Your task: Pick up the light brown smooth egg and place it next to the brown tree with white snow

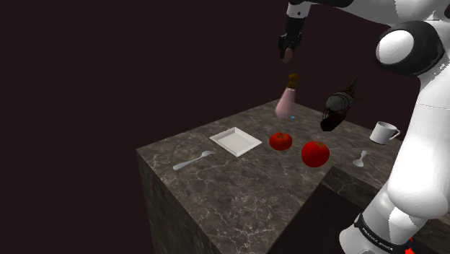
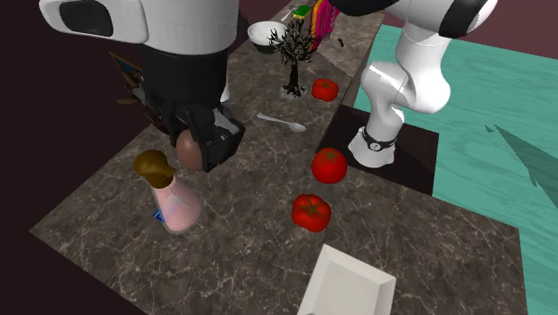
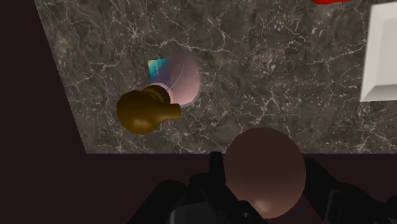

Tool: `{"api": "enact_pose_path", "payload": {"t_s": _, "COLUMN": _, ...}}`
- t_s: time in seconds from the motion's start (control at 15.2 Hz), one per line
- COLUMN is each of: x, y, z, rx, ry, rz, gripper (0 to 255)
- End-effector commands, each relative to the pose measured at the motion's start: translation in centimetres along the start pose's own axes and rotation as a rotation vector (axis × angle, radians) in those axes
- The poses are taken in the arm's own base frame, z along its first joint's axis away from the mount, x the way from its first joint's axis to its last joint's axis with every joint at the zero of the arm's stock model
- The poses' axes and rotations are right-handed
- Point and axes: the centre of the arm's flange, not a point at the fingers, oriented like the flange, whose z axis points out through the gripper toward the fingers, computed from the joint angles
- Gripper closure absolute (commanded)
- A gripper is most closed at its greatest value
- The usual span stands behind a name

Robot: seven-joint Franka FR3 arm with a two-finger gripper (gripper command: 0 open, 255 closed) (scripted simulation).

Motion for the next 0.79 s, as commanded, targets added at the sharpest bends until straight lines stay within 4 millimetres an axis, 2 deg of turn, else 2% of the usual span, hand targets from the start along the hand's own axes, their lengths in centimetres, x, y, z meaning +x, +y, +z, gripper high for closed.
{"api": "enact_pose_path", "payload": {"t_s": 0.0, "x": 0.2, "y": 0.2, "z": -1.0, "rx": 0.000, "ry": 0.000, "rz": 0.000, "gripper": 255}}
{"api": "enact_pose_path", "payload": {"t_s": 0.07, "x": 0.2, "y": 0.2, "z": -1.1, "rx": 0.000, "ry": 0.000, "rz": 0.000, "gripper": 255}}
{"api": "enact_pose_path", "payload": {"t_s": 0.73, "x": -10.5, "y": 8.0, "z": -1.4, "rx": 0.000, "ry": 0.000, "rz": 0.000, "gripper": 255}}
